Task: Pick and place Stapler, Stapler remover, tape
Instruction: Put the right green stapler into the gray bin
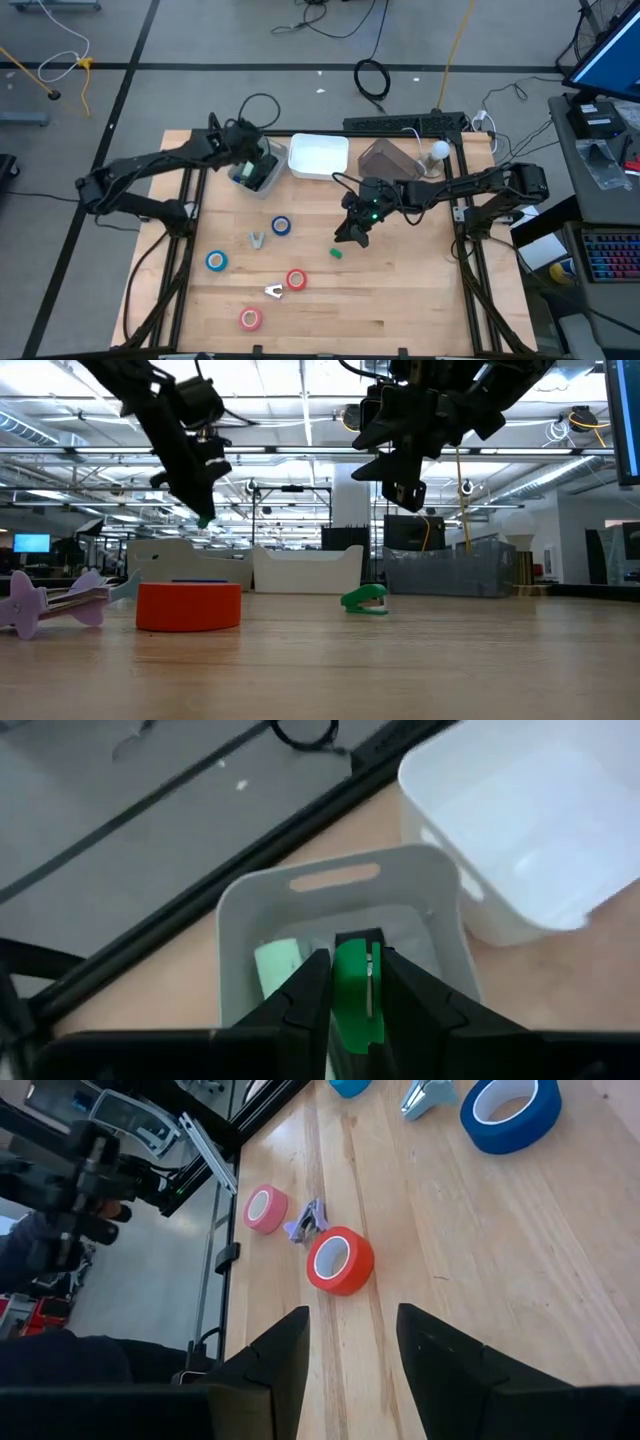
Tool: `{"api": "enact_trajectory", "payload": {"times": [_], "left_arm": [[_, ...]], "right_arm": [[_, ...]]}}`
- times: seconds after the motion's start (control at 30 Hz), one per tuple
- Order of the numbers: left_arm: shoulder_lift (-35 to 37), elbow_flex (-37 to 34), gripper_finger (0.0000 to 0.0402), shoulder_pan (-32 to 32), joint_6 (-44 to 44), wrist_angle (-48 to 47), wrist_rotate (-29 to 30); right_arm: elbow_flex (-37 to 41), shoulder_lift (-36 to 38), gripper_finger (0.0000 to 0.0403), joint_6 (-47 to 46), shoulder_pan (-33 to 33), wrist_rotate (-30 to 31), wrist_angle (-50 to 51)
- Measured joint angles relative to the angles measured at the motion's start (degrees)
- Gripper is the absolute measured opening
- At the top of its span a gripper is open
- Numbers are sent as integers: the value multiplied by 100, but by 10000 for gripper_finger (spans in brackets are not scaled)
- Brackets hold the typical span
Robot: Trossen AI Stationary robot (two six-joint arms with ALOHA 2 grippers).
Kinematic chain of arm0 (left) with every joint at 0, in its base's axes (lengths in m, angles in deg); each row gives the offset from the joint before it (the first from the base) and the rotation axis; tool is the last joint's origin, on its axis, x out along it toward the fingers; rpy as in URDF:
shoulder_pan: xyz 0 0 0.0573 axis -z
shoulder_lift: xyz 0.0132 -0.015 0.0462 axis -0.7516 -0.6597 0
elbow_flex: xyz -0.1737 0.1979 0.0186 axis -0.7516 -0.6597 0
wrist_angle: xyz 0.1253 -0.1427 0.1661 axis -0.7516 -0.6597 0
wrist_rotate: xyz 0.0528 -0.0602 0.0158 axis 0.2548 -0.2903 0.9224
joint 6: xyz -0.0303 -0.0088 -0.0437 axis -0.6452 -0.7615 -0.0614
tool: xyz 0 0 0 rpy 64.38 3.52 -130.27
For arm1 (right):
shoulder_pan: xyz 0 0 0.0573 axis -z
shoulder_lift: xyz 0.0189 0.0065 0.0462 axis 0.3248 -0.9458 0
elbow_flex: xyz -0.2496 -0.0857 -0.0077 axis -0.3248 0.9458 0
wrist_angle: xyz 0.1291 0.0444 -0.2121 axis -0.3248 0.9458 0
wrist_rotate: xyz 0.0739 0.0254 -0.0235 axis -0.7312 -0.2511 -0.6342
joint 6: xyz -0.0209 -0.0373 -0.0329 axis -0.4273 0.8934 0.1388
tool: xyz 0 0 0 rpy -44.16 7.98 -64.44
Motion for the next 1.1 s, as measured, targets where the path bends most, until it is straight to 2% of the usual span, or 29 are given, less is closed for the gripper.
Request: {"api": "enact_trajectory", "payload": {"times": [0.2,0.5,0.73,1.1], "left_arm": [[-534,0,78,-307,98,486,-839],[-1020,-1,78,-300,-6,594,-1040],[-1448,-5,78,-272,-129,1111,-1242],[-1852,-10,78,-268,-250,1338,-1147]], "right_arm": [[0,0,145,0,0,4,0],[0,0,145,-24,0,13,0],[0,0,145,-27,0,15,1],[0,0,146,-153,-2,17,0]]}}
